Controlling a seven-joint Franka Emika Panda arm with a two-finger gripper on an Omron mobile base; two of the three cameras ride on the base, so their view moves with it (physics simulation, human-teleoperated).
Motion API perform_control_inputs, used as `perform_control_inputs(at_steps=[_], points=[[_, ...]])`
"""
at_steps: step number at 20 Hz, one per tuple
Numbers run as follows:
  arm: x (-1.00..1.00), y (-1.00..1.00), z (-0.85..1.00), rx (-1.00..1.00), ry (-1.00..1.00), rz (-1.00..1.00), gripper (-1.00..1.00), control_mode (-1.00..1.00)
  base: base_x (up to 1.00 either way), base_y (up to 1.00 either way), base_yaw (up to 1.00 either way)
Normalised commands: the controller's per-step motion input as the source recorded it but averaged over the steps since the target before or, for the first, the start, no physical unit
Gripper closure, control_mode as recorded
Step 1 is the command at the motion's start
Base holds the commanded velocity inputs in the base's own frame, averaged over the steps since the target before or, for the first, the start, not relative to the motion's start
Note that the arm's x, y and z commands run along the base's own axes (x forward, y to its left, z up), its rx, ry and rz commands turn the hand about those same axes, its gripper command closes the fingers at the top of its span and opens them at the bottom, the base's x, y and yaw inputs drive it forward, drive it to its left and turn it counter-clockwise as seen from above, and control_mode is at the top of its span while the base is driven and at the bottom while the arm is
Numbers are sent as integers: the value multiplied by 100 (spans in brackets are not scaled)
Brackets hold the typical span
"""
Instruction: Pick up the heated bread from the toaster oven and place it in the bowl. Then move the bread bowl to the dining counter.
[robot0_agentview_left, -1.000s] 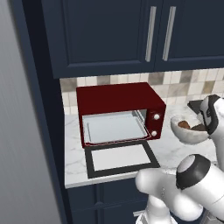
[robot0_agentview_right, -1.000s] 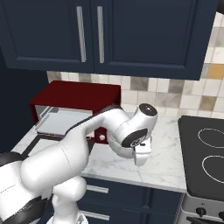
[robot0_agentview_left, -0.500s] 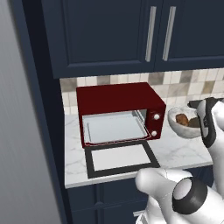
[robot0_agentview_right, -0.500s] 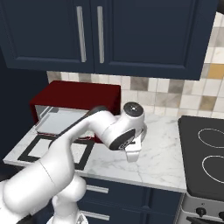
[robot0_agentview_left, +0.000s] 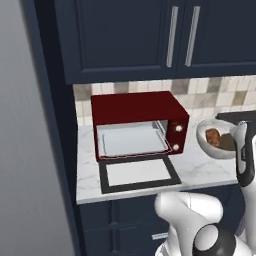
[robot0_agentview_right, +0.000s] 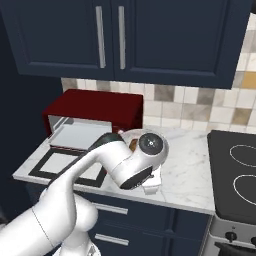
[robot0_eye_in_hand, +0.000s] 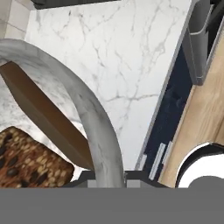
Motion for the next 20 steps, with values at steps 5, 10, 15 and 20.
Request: perform_control_inputs(at_steps=[5,10,15,20], points=[[0,0,0,0,0,0,100,100,-55,0,46],[0,0,0,0,0,0,100,100,-33,-3,76],[0,0,0,0,0,0,100,100,-29,-37,97],[0,0,0,0,0,0,100,100,-28,-37,99]])
